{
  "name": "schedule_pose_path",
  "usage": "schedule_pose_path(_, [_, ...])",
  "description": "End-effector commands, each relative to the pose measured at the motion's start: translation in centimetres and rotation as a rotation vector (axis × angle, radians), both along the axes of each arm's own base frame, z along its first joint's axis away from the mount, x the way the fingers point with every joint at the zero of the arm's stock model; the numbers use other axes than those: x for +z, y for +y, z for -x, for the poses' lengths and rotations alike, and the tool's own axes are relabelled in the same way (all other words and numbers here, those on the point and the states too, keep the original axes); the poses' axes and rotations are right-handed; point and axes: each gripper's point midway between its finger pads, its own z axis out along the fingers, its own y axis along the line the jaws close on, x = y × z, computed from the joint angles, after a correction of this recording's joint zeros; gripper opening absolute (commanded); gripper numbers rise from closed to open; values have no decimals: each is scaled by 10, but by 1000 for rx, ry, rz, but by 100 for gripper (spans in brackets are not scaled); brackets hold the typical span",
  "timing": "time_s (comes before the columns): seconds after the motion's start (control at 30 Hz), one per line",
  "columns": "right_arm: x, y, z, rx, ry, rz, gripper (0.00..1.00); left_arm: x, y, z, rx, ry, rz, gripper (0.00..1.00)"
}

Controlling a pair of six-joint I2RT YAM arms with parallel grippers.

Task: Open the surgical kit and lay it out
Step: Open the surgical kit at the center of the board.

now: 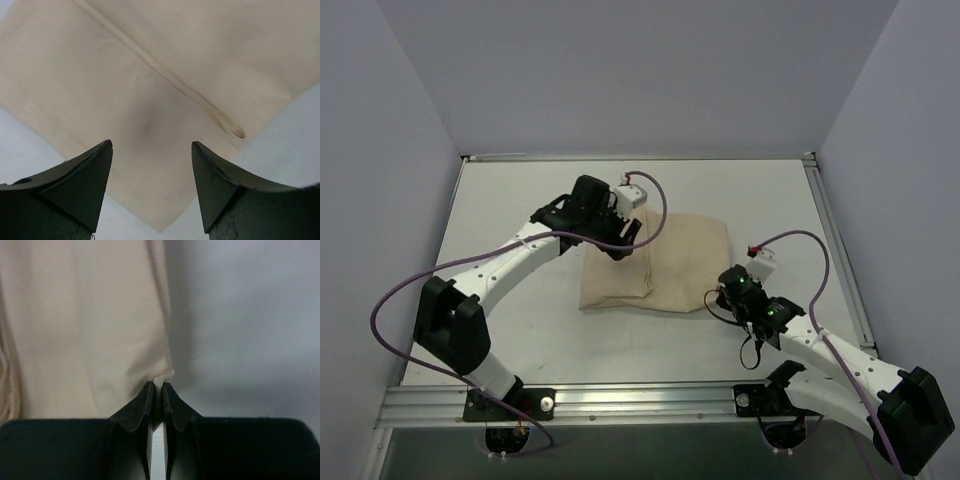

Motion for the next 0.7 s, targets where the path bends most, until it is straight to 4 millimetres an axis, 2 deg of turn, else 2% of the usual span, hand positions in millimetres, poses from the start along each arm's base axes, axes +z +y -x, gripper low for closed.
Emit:
schedule_pose_path(0.0, [-31,-37,31,-277,76,-89,0,7,-30,28,-199,-89,-107,73])
schedule_pose_path(0.07, [-38,-56,44,-397,71,-111,17,-1,-42,40,-258,-97,-155,74])
schedule_pose_path(0.1, [-36,-60,45,-422,61,-128,38,-11,-55,55,-331,-103,-195,75])
schedule_pose_path(0.17, [-28,-62,45,-430,20,-164,51,-21,-61,64,-368,-128,-264,79])
schedule_pose_path(0.2, [-24,-64,44,-444,1,-170,59,-30,-71,77,-423,-140,-302,79])
schedule_pose_path(0.4, [5,-60,31,-395,-62,-154,61,-51,-79,86,-441,-139,-395,77])
schedule_pose_path(0.5, [4,-56,28,-365,-45,-120,61,-58,-83,84,-433,-136,-414,77])
schedule_pose_path(0.67, [-8,-45,23,-323,-14,-116,61,-73,-83,78,-416,-111,-461,62])
